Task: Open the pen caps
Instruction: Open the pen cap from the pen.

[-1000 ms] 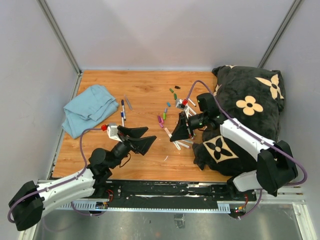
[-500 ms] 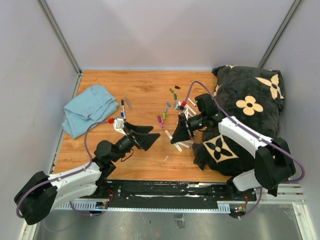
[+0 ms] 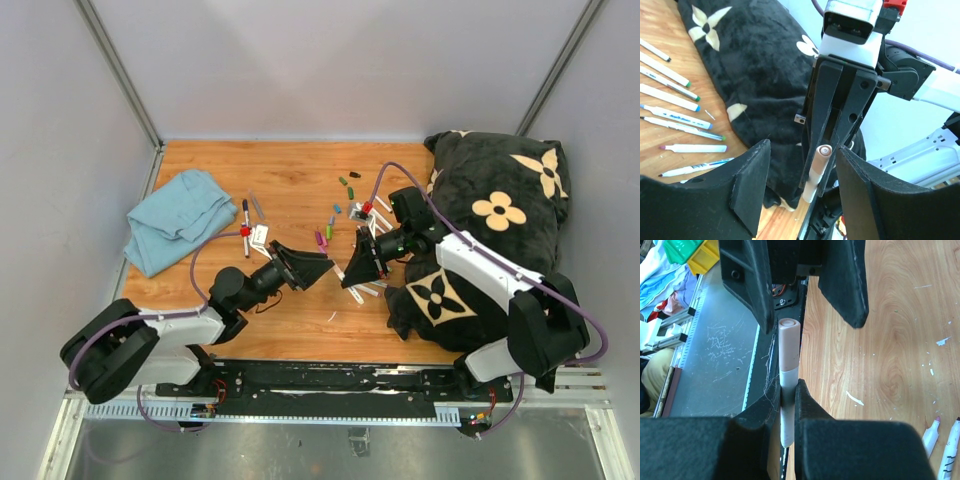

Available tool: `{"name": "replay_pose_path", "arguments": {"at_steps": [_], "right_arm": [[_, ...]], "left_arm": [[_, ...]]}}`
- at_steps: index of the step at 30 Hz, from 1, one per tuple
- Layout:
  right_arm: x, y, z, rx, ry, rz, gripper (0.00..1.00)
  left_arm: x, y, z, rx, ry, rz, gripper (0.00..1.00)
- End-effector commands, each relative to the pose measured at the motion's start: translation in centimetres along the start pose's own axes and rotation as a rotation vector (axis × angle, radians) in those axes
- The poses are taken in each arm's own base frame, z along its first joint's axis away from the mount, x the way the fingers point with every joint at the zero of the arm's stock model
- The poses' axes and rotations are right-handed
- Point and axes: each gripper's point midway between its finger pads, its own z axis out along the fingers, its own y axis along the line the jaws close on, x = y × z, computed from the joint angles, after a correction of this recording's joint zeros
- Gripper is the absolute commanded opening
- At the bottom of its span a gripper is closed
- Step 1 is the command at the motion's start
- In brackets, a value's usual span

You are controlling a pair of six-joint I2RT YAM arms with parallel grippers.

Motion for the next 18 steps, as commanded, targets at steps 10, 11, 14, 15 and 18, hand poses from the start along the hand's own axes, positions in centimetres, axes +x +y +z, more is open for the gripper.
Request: {"name": "replay_pose_path", "arguments": {"at_steps": [10, 11, 14, 15, 18], "right_arm": [[-0.9, 0.0, -0.3, -0.033, -0.019, 0.005, 0.07], [-0.9, 0.0, -0.3, -0.033, -0.020, 0.006, 0.07], [-1.0, 0.0, -0.3, -0.034, -0.020, 0.008, 0.08], [-1.1, 0.0, -0.3, -0.037, -0.022, 0.008, 0.09], [-1.2, 0.2, -0.3, -0.050, -0.025, 0.021, 0.10]], "left_arm": [[0.0, -2.7, 1.9, 0.115, -0.011, -0.008, 0.44], [0.1, -2.7, 2.0, 0.112, -0.007, -0.009, 0.43], [0.5, -2.4, 1.9, 0.104, 0.005, -0.017, 0.43], [0.7, -2.3, 1.9, 0.101, 0.011, -0.020, 0.43], [1.1, -2.1, 1.9, 0.094, 0.019, -0.022, 0.43]]}}
